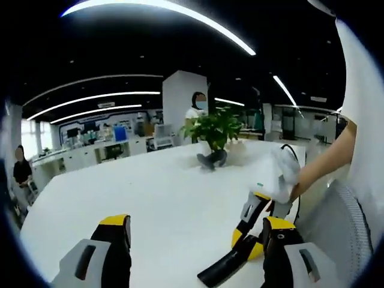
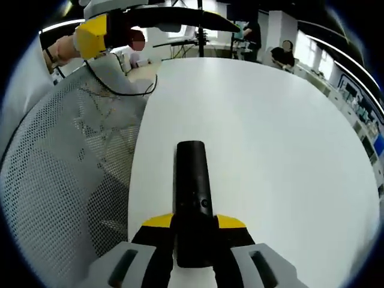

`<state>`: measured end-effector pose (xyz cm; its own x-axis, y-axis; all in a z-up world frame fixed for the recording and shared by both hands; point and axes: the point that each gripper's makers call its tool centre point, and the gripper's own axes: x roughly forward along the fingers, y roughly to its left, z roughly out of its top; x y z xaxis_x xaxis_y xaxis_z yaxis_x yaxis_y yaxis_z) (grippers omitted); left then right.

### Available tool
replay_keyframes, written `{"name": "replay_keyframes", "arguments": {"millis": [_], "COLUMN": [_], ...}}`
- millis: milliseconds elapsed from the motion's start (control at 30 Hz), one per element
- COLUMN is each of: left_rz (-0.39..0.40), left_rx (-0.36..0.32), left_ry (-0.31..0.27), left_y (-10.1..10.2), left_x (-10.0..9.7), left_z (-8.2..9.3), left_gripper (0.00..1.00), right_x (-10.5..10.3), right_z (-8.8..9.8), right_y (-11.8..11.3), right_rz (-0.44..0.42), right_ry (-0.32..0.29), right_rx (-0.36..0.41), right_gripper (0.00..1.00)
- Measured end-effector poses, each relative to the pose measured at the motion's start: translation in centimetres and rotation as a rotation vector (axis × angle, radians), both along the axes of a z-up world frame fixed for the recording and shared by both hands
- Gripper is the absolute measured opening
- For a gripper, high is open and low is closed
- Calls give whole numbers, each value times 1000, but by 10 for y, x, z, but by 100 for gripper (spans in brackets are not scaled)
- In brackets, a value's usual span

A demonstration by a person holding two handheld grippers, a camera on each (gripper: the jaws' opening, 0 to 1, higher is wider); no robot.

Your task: Press the specified remote control buttons in sequence, fully releasing each button before pressing the next.

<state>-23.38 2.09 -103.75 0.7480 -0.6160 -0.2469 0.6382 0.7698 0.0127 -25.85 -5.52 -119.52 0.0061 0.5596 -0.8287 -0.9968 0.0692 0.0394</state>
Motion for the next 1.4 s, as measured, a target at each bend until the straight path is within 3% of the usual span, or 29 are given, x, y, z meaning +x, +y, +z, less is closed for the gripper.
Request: {"name": "replay_keyframes", "arguments": {"millis": [367, 633, 1400], "left_rz": [61, 79, 101], "left_rx": [-94, -95, -126], "left_ry": [-26, -3, -4], "left_y": [13, 20, 29], "left_x": [1, -1, -2], "left_z": [17, 11, 15], "left_gripper": [100, 100, 100], "right_x": [23, 39, 93], "right_z": [0, 0, 0], "right_y": [-3, -4, -11], "right_rz": [-13, -20, -58], "right_ry": [5, -2, -7], "right_rx": [-37, -63, -84], "right_gripper": [21, 21, 21]}}
